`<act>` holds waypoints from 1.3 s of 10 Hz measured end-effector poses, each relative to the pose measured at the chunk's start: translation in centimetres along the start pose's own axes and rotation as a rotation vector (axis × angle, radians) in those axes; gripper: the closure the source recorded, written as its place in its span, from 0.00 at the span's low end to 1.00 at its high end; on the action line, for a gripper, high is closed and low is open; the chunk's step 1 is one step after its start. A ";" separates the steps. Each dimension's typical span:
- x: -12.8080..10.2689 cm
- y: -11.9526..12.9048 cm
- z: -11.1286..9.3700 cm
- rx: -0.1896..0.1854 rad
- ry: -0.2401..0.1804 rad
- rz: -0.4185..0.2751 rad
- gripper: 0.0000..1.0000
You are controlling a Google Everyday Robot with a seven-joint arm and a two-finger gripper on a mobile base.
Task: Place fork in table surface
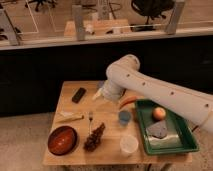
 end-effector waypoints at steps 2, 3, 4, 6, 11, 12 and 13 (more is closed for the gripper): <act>-0.2 -1.4 3.9 -0.065 -0.020 -0.083 0.20; -0.2 -2.2 6.0 -0.089 -0.029 -0.115 0.20; -0.1 -2.4 7.8 -0.108 -0.037 -0.134 0.20; -0.1 -2.6 10.6 -0.139 -0.039 -0.152 0.20; -0.1 -2.6 11.5 -0.168 -0.018 -0.147 0.20; -0.1 -2.6 11.6 -0.166 -0.019 -0.147 0.20; -0.4 -2.9 12.3 -0.155 -0.024 -0.144 0.20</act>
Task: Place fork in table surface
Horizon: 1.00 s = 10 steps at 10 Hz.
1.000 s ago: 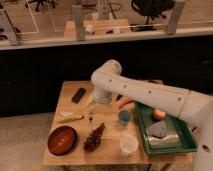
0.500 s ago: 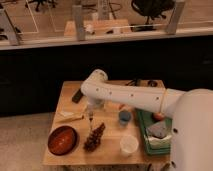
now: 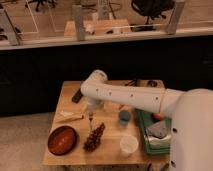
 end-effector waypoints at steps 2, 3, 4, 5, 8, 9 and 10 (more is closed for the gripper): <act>-0.5 -1.7 2.0 0.032 0.007 -0.011 0.20; -0.7 -2.3 2.7 0.053 0.007 -0.016 0.20; -0.8 -2.9 3.4 0.069 0.006 -0.028 0.20; -0.9 -3.4 3.8 0.064 0.011 -0.048 0.20; -1.7 -4.0 7.0 0.005 -0.004 -0.072 0.20; -1.8 -4.0 7.5 -0.008 -0.008 -0.077 0.20; -2.0 -4.3 8.2 -0.013 -0.017 -0.081 0.20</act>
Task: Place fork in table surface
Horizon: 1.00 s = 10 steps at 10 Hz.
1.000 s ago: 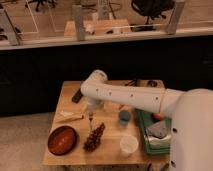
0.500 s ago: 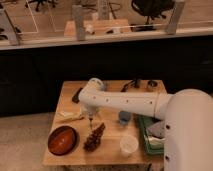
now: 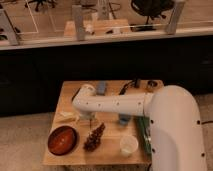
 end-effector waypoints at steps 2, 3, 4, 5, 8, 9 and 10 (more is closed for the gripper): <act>0.1 0.5 0.6 -0.007 -0.011 0.013 0.20; 0.1 0.8 0.7 -0.007 -0.014 0.021 0.21; 0.2 1.0 0.7 -0.006 -0.018 0.028 0.28; 0.2 1.2 0.8 -0.006 -0.023 0.030 0.38; 0.4 1.5 0.8 -0.009 -0.032 0.032 0.55; 0.4 1.6 0.8 -0.011 -0.032 0.033 0.55; 0.4 1.7 0.6 -0.012 -0.032 0.034 0.55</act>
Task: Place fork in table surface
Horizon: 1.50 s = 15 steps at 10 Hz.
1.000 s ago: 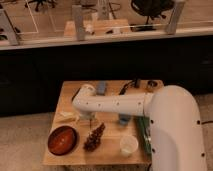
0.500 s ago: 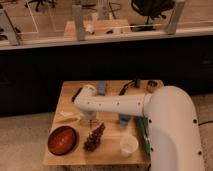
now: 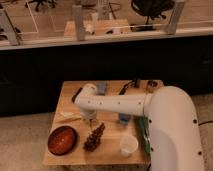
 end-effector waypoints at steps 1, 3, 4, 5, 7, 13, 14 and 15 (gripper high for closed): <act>-0.1 -0.2 -0.1 0.007 -0.002 0.000 0.58; -0.2 -0.2 0.0 0.000 -0.006 -0.003 0.74; -0.2 0.1 0.2 -0.004 -0.010 0.000 0.76; -0.1 0.1 0.3 -0.005 -0.014 -0.002 0.76; -0.1 0.0 0.2 -0.004 -0.013 -0.005 0.83; 2.6 1.4 -3.4 0.086 0.008 0.036 1.00; 3.9 2.3 -4.7 0.115 0.021 0.060 1.00; 4.9 3.3 -5.6 0.140 0.030 0.089 1.00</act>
